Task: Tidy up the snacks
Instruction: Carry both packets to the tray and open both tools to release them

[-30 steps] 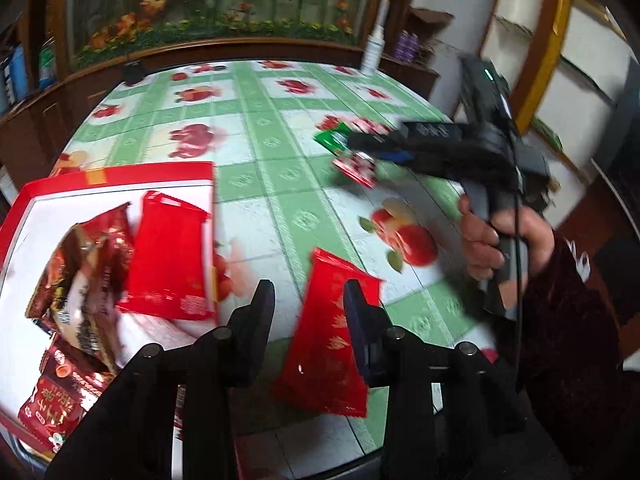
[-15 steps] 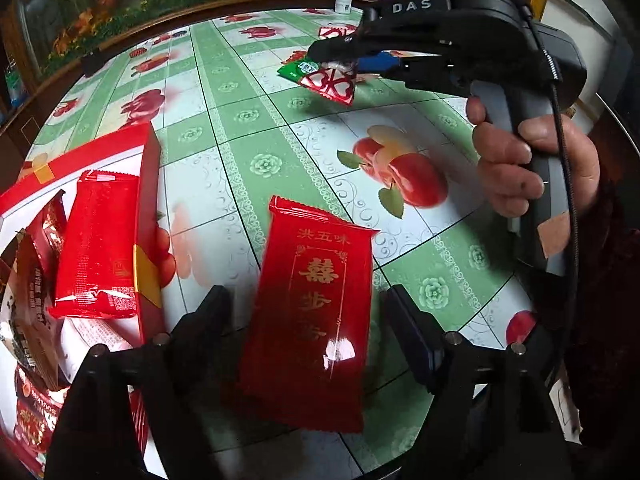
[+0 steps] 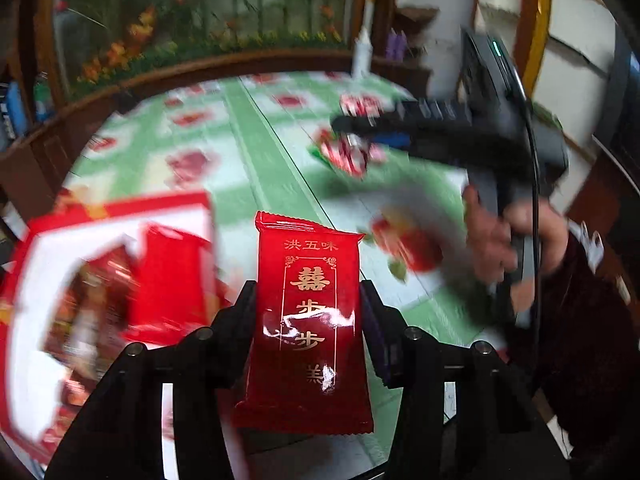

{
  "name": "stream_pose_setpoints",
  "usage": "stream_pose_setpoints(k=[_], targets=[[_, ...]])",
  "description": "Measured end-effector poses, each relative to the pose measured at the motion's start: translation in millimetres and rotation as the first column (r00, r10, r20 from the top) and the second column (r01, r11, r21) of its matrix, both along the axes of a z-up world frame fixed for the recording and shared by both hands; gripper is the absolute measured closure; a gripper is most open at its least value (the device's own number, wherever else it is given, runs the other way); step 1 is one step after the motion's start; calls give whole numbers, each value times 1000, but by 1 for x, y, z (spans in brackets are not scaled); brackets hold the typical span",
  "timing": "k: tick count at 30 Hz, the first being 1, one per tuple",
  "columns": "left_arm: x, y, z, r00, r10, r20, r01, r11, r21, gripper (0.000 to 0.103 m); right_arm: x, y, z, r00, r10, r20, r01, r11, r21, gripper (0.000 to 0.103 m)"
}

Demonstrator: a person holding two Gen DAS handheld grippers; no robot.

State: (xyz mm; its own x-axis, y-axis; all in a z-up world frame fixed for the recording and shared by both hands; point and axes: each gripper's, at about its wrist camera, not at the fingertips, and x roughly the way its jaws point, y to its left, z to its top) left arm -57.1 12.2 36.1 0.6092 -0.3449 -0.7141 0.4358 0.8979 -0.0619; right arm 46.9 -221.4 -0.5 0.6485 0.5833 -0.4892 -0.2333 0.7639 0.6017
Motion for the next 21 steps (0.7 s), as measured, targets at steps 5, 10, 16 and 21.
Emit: stream_pose_setpoints(k=[5,10,16,21], targets=[[5,44,24,978,179,107,-182,983,23,56,-4,50,12,985,148,84,-155,984,89,81],[14,94,24,892,425,155,-435,900,32,54,-3,124,12,954,291,79,-295,954,57,78],[16,114,16,848,509,149,-517,856,16,27,-1,167,6,929,370,22,-369,929,-10,49],[21,88,6,896,432,97,-438,898,40,27,12,99,4,991,136,10,-136,983,123,45]])
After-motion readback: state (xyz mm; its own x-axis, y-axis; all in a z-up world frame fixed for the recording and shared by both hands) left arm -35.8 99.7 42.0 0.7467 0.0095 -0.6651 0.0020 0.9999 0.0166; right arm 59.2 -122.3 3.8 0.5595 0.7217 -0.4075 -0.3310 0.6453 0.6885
